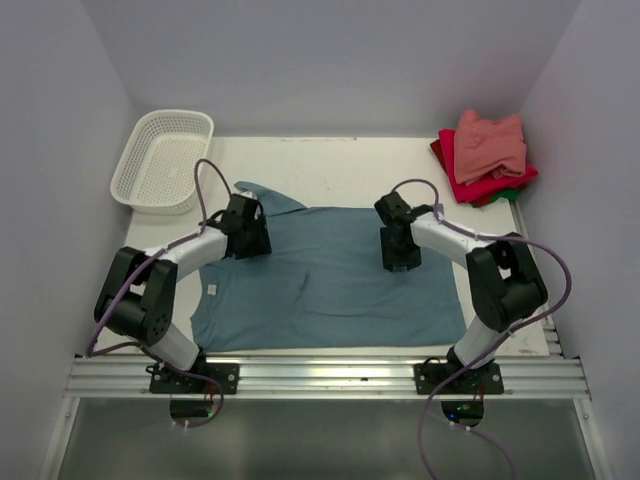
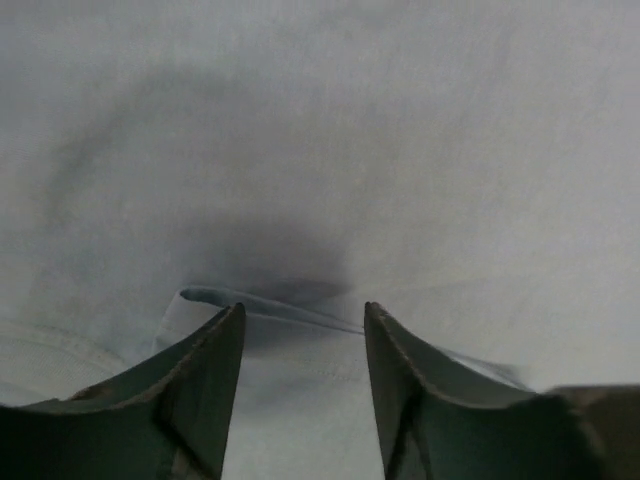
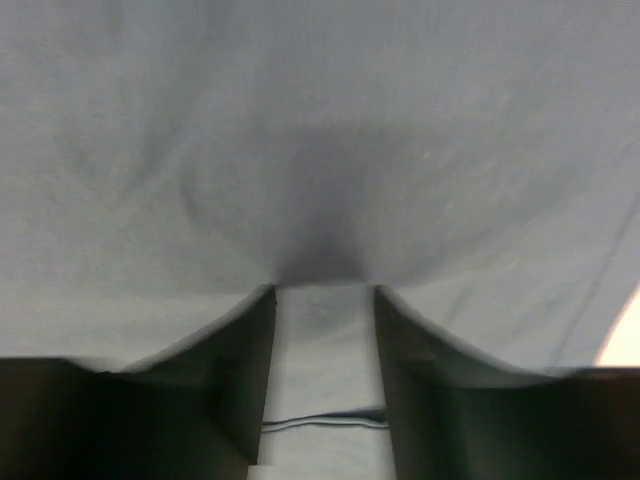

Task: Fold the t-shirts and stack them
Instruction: Fold the tshirt

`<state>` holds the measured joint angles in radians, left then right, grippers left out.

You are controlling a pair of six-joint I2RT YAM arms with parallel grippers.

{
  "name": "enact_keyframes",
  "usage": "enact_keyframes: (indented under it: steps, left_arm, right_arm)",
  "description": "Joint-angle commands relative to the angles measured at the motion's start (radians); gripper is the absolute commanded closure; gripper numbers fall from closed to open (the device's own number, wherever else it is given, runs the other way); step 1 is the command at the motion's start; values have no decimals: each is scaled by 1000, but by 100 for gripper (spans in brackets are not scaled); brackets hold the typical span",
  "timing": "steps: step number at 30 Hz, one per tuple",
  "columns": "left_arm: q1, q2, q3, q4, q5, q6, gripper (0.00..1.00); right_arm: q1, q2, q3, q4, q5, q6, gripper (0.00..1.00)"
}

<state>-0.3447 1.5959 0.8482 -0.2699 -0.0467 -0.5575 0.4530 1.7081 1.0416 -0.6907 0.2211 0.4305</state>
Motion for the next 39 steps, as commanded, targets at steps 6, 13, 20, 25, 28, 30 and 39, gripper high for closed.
enact_keyframes:
  steps: [6,13,20,25,28,30,39]
  left_arm:
    - [111,88,250,54,42,-34,24]
    - [211,372,468,121,108,-48,24]
    - [277,509,655,98,111,-73,25]
    - [296,522,663,109,123,-96,26]
    - [302,539,675,101,120,-101,26]
    - [305,561,687,84,113,-110,26]
    - [311,661,727,170,166,-139,48]
  right_arm:
    - [0,-142,169,42,93,-68,17]
    - [0,-143,176,66,83,-95,17]
    - [0,-192,129,71,95,-88,19]
    - [0,-202,118,63,104,-87,20]
    - [0,-200,126,53,106,-87,21]
    - [0,-205,126,53,107,-82,23]
    - [0,-205,126,42,118,-79,65]
